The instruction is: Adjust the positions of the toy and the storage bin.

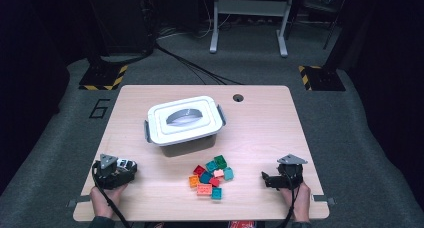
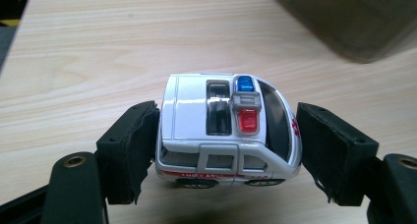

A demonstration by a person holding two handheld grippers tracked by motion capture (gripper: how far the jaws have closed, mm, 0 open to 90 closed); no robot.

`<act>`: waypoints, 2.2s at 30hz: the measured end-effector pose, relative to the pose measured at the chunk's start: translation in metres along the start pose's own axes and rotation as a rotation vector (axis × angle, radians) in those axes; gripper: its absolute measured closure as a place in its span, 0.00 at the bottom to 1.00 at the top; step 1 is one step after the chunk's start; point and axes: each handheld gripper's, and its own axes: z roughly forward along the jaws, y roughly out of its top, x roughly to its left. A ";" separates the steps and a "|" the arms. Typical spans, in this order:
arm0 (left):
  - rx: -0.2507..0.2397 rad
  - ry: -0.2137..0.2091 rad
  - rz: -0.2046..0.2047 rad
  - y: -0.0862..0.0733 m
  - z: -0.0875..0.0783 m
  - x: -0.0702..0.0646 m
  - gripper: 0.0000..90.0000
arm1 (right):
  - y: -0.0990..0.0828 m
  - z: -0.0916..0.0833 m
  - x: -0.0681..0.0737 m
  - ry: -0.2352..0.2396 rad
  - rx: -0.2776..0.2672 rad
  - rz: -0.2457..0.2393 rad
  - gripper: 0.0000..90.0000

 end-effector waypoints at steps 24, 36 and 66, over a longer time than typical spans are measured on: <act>0.048 0.101 -0.064 -0.013 0.005 0.046 0.29 | 0.000 0.001 0.001 -0.011 -0.004 0.022 0.02; 0.032 0.106 -0.010 -0.010 -0.010 0.040 0.09 | 0.000 0.001 0.001 -0.011 -0.004 0.020 0.02; 0.021 -0.385 0.339 -0.015 -0.005 -0.079 0.00 | 0.000 0.001 0.001 -0.013 -0.003 0.030 0.02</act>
